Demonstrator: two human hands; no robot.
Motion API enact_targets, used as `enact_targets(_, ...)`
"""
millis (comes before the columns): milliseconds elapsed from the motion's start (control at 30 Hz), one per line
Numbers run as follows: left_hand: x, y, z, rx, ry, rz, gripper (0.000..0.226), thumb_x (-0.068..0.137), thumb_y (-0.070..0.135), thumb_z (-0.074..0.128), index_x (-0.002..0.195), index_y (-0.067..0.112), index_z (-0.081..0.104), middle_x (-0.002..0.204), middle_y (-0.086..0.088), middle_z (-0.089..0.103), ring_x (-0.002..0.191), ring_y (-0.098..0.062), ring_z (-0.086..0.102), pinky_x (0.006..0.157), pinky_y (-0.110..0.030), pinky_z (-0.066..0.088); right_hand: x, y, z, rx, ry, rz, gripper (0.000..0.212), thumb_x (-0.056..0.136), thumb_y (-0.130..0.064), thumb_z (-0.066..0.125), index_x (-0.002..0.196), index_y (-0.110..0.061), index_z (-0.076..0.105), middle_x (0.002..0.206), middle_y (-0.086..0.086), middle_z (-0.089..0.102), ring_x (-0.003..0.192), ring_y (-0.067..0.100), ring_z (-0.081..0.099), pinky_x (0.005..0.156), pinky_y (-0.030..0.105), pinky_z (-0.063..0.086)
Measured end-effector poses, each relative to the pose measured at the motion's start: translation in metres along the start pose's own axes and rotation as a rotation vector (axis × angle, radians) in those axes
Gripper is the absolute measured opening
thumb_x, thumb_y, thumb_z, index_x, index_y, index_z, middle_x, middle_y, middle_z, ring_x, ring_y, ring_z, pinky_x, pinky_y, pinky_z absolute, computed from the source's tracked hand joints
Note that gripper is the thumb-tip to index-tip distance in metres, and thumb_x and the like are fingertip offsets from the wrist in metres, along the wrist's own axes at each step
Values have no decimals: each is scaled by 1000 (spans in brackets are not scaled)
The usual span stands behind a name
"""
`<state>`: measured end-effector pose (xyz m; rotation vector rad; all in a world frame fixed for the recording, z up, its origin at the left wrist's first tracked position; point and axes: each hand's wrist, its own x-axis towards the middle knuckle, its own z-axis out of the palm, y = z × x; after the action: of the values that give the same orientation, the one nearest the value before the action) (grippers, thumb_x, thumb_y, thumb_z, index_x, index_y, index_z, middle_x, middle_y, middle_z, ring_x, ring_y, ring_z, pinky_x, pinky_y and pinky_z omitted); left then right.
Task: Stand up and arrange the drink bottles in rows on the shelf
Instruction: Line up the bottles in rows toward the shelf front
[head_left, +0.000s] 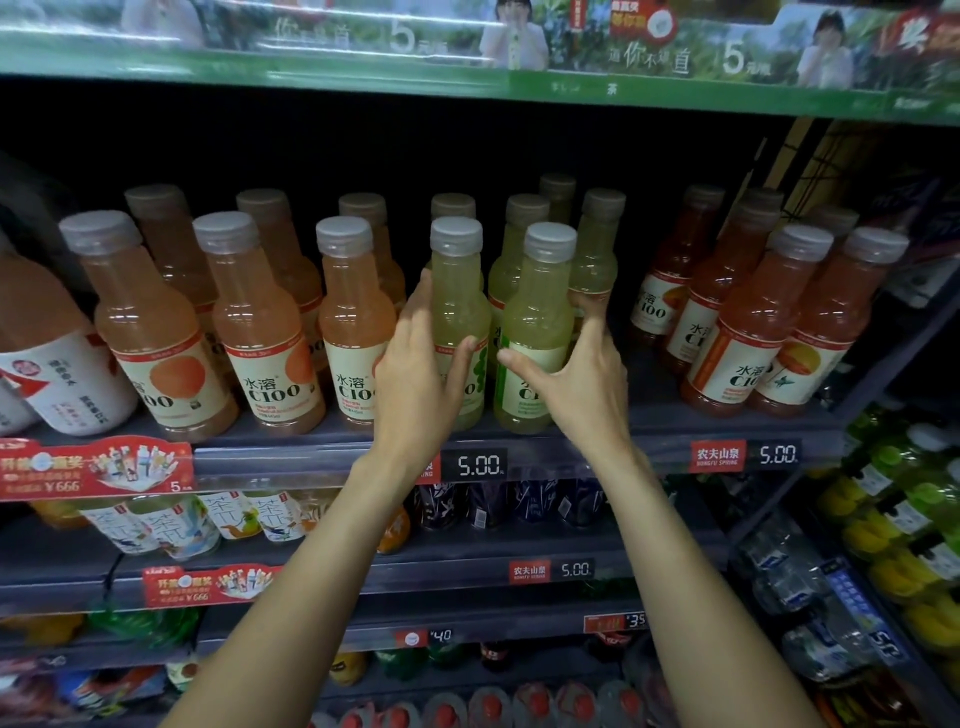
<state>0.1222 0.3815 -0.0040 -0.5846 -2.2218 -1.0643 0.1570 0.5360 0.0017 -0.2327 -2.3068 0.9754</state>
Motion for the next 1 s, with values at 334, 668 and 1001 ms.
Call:
enact_targets(334, 2, -4, -4, -44, -62, 13, 69, 95, 26, 56, 150, 3, 22, 153, -14, 32, 135, -27, 41, 104, -47, 43, -7, 3, 1, 10, -92, -55, 85, 78, -40, 73, 145, -24, 23, 139, 3, 47, 125, 18, 48, 99, 41, 45)
enact_targets(668, -13, 17, -8, -3, 159, 204, 53, 89, 14, 62, 137, 3, 43, 134, -16, 46, 125, -24, 42, 100, -36, 43, -8, 13, -13, 166, -235, -149, 88, 87, -29, 66, 149, -30, 4, 152, -2, 33, 132, 5, 40, 101, 16, 38)
enact_targets(1001, 1, 45, 22, 320, 59, 146, 76, 85, 39, 69, 139, 0, 32, 112, -15, 57, 99, -27, 49, 81, -28, 41, 77, 21, -30, 161, -85, -183, 37, 91, -18, 61, 125, -9, 52, 117, 4, 60, 98, 8, 58, 81, 17, 48)
